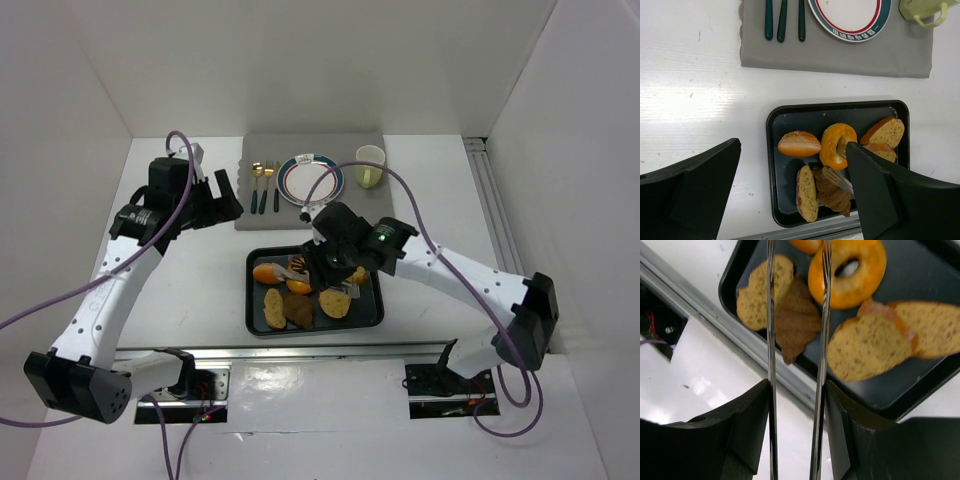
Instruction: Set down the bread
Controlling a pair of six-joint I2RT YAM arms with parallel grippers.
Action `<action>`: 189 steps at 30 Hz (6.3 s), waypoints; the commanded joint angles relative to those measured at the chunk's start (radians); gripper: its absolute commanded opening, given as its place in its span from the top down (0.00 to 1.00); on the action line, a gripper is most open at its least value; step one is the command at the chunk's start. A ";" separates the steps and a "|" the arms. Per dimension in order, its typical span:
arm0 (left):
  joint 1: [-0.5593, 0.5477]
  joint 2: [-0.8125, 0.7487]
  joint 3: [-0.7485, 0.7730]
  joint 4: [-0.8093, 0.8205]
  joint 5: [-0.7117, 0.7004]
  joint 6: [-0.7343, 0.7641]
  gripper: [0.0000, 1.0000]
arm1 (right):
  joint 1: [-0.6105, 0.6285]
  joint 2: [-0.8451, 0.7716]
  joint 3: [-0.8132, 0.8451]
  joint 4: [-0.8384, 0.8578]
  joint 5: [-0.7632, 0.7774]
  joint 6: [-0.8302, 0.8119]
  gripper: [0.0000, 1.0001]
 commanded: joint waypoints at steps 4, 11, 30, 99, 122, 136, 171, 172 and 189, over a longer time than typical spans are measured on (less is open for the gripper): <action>0.031 -0.056 -0.029 0.015 0.031 0.029 0.00 | -0.034 0.124 0.162 0.034 -0.007 -0.164 0.44; 0.031 -0.077 -0.039 0.015 0.022 0.029 0.00 | -0.085 0.210 0.172 0.080 -0.106 -0.210 0.44; 0.031 -0.068 -0.028 0.015 -0.007 0.038 0.00 | -0.045 0.350 0.246 0.042 -0.163 -0.302 0.44; 0.041 -0.068 -0.036 0.034 0.022 0.010 0.00 | -0.014 0.347 0.452 -0.115 -0.003 -0.322 0.59; 0.096 0.007 -0.134 0.009 0.134 0.022 0.00 | -0.403 0.546 0.453 0.414 0.209 -0.049 0.57; 0.096 -0.002 -0.157 0.000 0.149 0.022 0.00 | -0.397 0.449 0.407 0.432 0.209 -0.055 0.32; 0.096 -0.002 -0.174 0.026 0.152 0.004 0.00 | -0.058 0.008 -0.154 0.077 0.075 0.146 0.44; 0.096 -0.002 -0.174 0.026 0.152 0.004 0.00 | -0.058 -0.001 -0.154 0.077 0.089 0.155 0.44; 0.096 -0.002 -0.183 0.026 0.162 0.013 0.01 | -0.099 0.014 -0.191 0.095 0.000 0.114 0.45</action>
